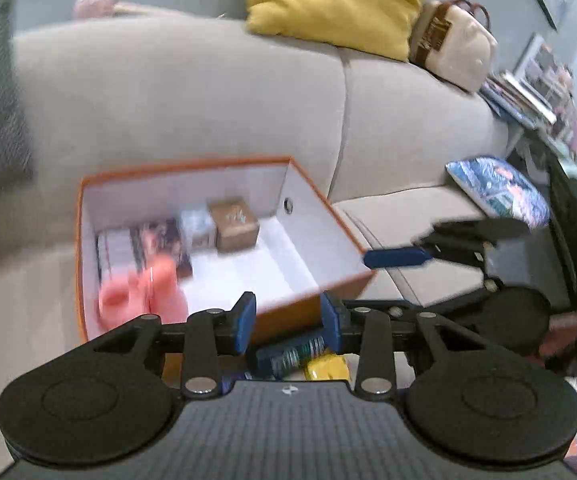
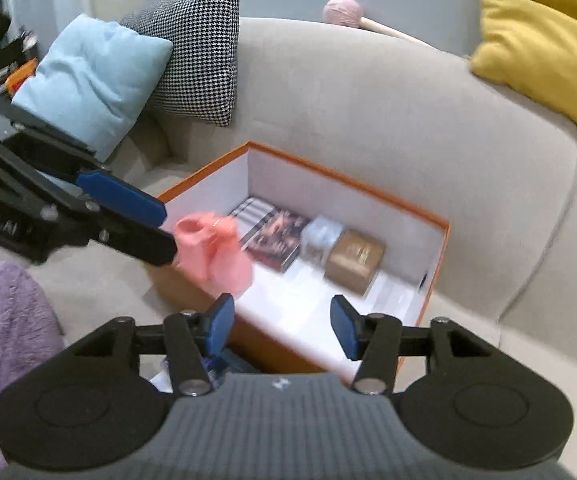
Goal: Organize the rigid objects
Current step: 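Withdraw both tools from the box toward the remaining items, then grasp the white Vaseline tube with the left tool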
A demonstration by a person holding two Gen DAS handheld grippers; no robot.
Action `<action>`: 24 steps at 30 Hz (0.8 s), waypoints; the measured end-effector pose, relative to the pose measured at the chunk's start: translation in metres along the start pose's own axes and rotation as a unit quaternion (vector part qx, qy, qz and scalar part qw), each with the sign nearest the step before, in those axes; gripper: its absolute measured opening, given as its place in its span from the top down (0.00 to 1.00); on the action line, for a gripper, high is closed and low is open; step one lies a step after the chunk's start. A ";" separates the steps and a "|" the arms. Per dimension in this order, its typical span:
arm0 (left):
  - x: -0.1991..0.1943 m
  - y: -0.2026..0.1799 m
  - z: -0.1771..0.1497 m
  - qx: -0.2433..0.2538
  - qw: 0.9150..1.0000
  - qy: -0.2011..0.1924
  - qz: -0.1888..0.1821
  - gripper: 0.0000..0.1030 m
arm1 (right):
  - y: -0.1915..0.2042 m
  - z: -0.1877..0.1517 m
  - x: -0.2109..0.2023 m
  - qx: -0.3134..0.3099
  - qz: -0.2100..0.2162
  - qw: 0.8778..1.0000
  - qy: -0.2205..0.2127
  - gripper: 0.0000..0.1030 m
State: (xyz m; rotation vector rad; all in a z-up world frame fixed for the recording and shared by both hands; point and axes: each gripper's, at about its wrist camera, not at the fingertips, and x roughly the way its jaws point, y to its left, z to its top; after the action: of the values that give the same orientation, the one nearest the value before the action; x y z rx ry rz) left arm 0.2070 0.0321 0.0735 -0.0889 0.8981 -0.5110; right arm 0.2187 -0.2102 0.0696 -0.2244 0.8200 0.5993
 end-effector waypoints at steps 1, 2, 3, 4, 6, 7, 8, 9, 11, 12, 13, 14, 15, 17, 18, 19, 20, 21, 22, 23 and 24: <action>-0.001 0.004 -0.013 -0.018 1.000 0.000 -0.004 0.59 | 0.009 -0.012 0.000 0.009 -0.005 1.000 -0.003 0.46; 0.000 0.008 -0.025 -0.031 1.000 0.000 -0.005 0.59 | 0.016 -0.024 -0.001 0.022 -0.010 1.000 -0.003 0.46; 0.000 0.012 -0.037 -0.045 0.999 -0.001 -0.005 0.59 | 0.023 -0.037 -0.005 0.041 -0.013 0.999 -0.003 0.46; 0.004 0.016 -0.046 -0.064 0.998 -0.001 -0.001 0.59 | 0.027 -0.046 -0.004 0.063 -0.013 0.998 -0.004 0.47; 0.012 0.023 -0.068 -0.097 0.995 0.007 0.011 0.59 | 0.038 -0.068 0.007 0.107 -0.020 0.994 -0.004 0.47; 0.016 0.026 -0.078 -0.106 0.994 0.012 0.020 0.59 | 0.043 -0.077 0.011 0.130 -0.027 0.991 -0.002 0.47; 0.022 0.029 -0.088 -0.114 0.993 0.018 0.032 0.59 | 0.048 -0.087 0.014 0.150 -0.034 0.988 0.001 0.48; 0.028 0.030 -0.096 -0.119 0.992 0.024 0.041 0.59 | 0.052 -0.095 0.020 0.165 -0.039 0.986 0.006 0.54; 0.041 0.034 -0.108 -0.123 0.991 0.040 0.047 0.56 | 0.061 -0.109 0.033 0.167 -0.041 0.985 0.024 0.61; 0.050 0.037 -0.112 -0.128 0.989 0.047 0.051 0.55 | 0.066 -0.116 0.041 0.161 -0.042 0.985 0.034 0.65; 0.057 0.040 -0.116 -0.135 0.988 0.052 0.053 0.51 | 0.066 -0.119 0.049 0.161 -0.044 0.985 0.046 0.66; 0.065 0.043 -0.119 -0.145 0.986 0.058 0.051 0.48 | 0.066 -0.122 0.057 0.164 -0.044 0.984 0.059 0.66; 0.071 0.046 -0.123 -0.156 0.985 0.062 0.047 0.48 | 0.066 -0.125 0.063 0.169 -0.042 0.983 0.067 0.66; 0.083 0.049 -0.129 -0.165 0.983 0.071 0.046 0.45 | 0.065 -0.126 0.072 0.172 -0.044 0.982 0.070 0.66; 0.088 0.049 -0.130 -0.161 0.983 0.075 0.051 0.45 | 0.065 -0.127 0.075 0.172 -0.046 0.982 0.070 0.65; 0.092 0.049 -0.132 -0.158 0.983 0.079 0.055 0.44 | 0.065 -0.127 0.075 0.174 -0.043 0.981 0.069 0.65; 0.096 0.049 -0.134 -0.158 0.982 0.087 0.055 0.44 | 0.064 -0.127 0.077 0.178 -0.036 0.981 0.067 0.65; 0.100 0.051 -0.134 -0.163 0.981 0.094 0.051 0.44 | 0.064 -0.127 0.080 0.182 -0.027 0.981 0.066 0.65; 0.103 0.053 -0.136 -0.168 0.979 0.100 0.047 0.46 | 0.065 -0.127 0.084 0.183 -0.019 0.981 0.068 0.65; 0.103 0.055 -0.141 -0.174 0.978 0.103 0.046 0.46 | 0.066 -0.127 0.088 0.181 -0.019 0.981 0.072 0.68; 0.104 0.057 -0.144 -0.179 0.977 0.103 0.044 0.46 | 0.067 -0.128 0.094 0.180 -0.021 0.980 0.079 0.69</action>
State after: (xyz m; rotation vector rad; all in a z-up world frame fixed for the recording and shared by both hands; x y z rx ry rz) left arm 0.1722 0.0534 -0.1085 -0.3280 1.1866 -0.2745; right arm 0.1505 -0.1697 -0.0837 0.0417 1.0577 0.3867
